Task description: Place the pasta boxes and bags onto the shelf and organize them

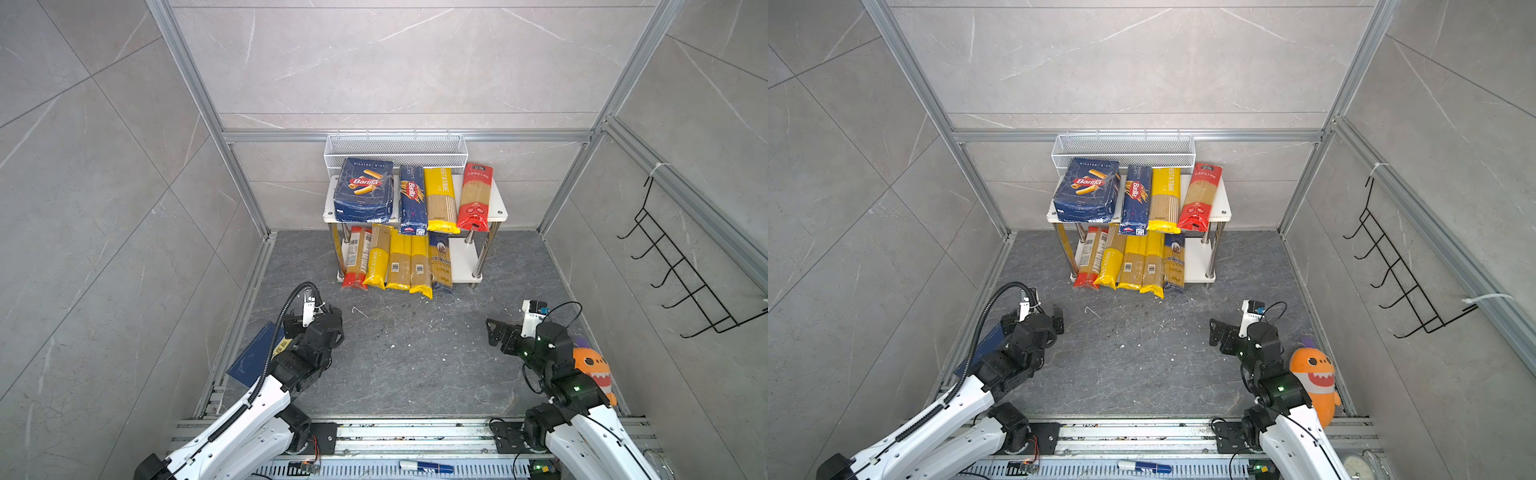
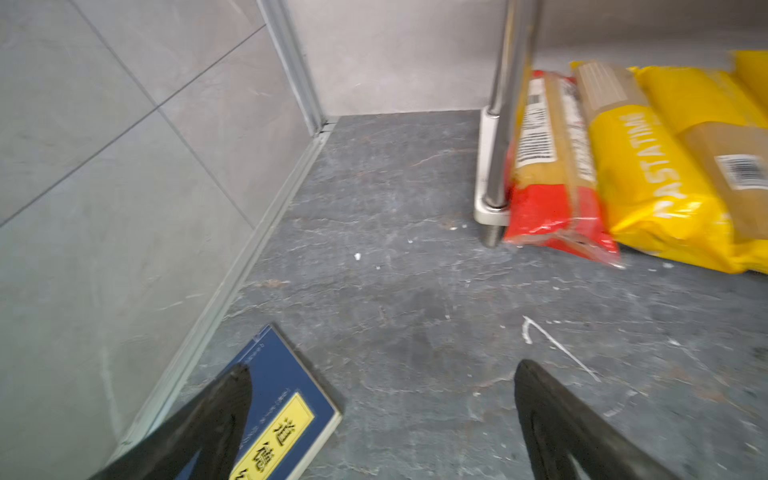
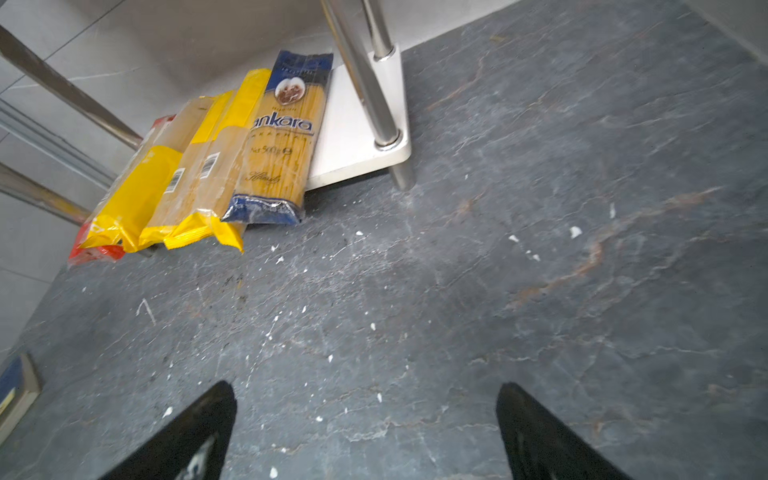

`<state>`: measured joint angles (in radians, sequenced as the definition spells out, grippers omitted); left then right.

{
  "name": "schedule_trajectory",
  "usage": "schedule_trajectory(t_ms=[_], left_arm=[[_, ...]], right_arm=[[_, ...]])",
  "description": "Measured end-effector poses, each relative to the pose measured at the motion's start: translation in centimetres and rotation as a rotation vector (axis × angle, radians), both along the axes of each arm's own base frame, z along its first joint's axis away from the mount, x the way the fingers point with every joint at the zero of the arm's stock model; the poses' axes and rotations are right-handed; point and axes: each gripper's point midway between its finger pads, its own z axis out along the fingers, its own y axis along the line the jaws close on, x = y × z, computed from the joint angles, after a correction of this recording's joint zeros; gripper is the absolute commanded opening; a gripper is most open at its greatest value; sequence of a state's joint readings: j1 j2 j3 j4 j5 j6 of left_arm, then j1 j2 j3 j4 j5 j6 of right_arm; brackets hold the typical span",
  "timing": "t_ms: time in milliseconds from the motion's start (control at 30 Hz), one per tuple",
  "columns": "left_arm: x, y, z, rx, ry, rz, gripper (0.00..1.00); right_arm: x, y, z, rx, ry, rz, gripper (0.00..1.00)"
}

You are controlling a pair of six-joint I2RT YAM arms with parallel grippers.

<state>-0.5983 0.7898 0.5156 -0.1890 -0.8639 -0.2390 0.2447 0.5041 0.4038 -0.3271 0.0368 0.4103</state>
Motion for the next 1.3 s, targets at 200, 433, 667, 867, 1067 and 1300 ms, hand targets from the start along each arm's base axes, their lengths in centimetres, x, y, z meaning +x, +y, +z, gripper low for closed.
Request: schedule_trajectory(t_ms=[200,433,667,867,1067,1300], left_arm=[[1.7,4.4,-3.1,-0.005,-0.001,0.120,0.99],[4.1,6.4,-6.4,-0.042,0.014,0.160,1.00],[5.7,6.3,-9.7,0.000,0.034,0.122,1.00],[6.6,6.2,-8.8,0.025,-0.029,0.101,1.00],[7.3,6.2,-10.2,0.057,-0.043,0.076,1.00],[7.8,6.0,-10.1,0.041,-0.051,0.034,0.99]], right_arm=[[2.0,-1.1,-0.2,-0.091,-0.037,-0.054,1.00],[5.1,-3.0,-3.3,-0.258,0.020,-0.138,0.99],[8.5,-3.4,-4.7,-0.375,-0.013,-0.159,1.00],[10.7,-3.2,-7.4,-0.442,-0.007,-0.133,0.99],[11.7,-3.9,-6.1,-0.447,-0.054,-0.160,0.99],[12.4,-3.6,-4.5,-0.448,-0.158,-0.153,0.99]])
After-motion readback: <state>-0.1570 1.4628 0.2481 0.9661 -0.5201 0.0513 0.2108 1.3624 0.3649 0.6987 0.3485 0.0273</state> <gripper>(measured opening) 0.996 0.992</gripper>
